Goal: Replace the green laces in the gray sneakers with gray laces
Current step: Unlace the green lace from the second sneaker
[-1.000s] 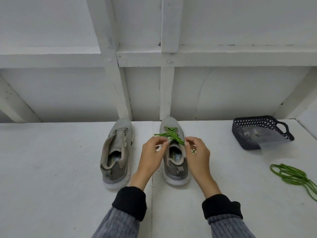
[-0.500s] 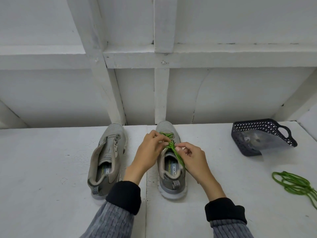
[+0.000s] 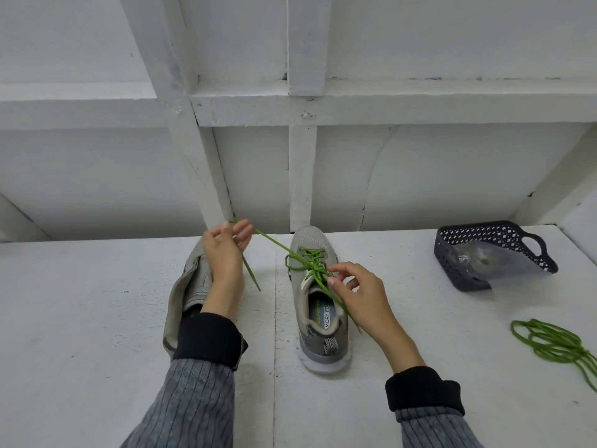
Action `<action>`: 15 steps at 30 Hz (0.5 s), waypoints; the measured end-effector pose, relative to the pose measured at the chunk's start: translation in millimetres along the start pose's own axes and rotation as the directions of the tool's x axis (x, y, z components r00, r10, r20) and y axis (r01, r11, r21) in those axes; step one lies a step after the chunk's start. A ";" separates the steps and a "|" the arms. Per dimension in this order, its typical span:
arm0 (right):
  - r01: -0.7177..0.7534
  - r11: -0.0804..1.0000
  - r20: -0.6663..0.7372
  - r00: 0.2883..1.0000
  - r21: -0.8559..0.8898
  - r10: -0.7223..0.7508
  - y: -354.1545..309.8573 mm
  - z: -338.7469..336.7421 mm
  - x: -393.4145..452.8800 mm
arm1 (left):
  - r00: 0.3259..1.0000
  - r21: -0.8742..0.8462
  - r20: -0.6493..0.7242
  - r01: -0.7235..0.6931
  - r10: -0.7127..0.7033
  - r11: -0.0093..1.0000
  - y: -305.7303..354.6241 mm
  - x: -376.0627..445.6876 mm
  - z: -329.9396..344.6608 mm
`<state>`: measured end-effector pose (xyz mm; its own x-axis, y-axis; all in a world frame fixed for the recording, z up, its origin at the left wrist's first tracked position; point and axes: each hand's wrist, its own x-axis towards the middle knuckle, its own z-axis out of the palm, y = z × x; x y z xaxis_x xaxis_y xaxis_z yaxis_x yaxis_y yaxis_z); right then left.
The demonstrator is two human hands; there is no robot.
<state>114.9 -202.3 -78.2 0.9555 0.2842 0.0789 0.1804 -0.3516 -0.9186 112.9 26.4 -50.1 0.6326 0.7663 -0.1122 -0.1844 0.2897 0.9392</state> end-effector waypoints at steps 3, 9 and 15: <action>0.003 1.000 0.026 1.000 -0.021 -0.002 -2.8 0.6 1.8 | 0.995 0.078 -0.051 -0.076 0.080 0.994 -1.0 3.9 -3.7; 0.042 0.994 0.001 0.999 -0.098 -0.042 -14.2 6.1 -0.8 | 0.924 0.519 0.206 -0.382 0.322 0.764 -8.7 6.2 -13.4; 0.057 0.996 -0.047 0.997 -0.066 -0.060 -16.2 7.2 -1.4 | 0.928 0.606 0.320 -0.353 0.188 0.712 -20.9 -8.5 -13.2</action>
<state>108.9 -190.6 -66.2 0.9529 0.2623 0.1521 0.2494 -0.3929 -0.8851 101.4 21.4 -73.1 0.7937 0.5821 0.1764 0.1011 -0.4122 0.9054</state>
